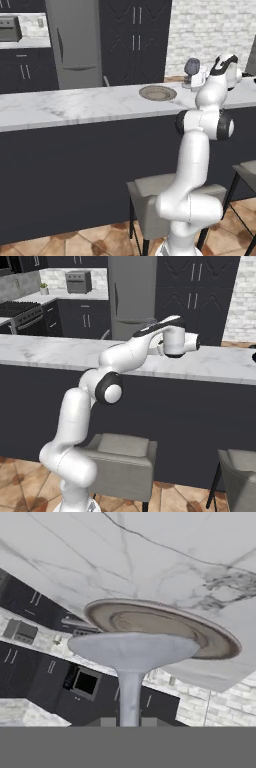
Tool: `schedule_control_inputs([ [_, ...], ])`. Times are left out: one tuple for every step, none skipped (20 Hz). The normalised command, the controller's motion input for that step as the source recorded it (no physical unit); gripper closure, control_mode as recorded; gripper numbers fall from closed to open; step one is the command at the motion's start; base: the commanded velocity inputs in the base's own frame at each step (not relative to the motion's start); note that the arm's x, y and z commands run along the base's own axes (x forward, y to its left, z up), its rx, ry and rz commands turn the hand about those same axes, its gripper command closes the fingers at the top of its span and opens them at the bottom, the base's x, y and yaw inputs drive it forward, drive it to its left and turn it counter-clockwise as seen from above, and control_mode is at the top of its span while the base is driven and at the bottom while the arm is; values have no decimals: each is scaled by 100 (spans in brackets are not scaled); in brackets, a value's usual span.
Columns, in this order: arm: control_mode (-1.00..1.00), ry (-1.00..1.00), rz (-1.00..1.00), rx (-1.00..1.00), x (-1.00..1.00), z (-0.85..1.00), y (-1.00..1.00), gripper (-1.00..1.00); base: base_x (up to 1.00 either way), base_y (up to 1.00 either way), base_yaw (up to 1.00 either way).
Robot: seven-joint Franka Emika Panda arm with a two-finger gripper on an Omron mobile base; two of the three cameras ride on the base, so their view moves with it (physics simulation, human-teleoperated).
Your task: Retrieve the wine glasses from the counter and place one next to each plate.
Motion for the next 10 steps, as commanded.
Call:
schedule_control_inputs([
  [-100,9,0,0,6,-11,0,100,0,0,0],
  [-100,9,0,0,0,-21,0,100,0,0,0],
  [-100,8,0,0,0,-34,0,100,0,0,0],
  [-100,8,0,0,0,-37,0,100,0,0,0],
  [-100,4,0,0,0,-30,0,100,0,0,0],
  [-100,5,0,0,0,-34,0,100,0,0,0],
  [-100,4,0,0,0,-38,0,100,0,0,0],
  [-100,1,0,0,-11,-40,0,100,0,0,0],
  [-100,1,0,0,-14,-43,0,100,0,0,0],
  [-100,0,0,0,-14,-43,1,100,0,0,0],
])
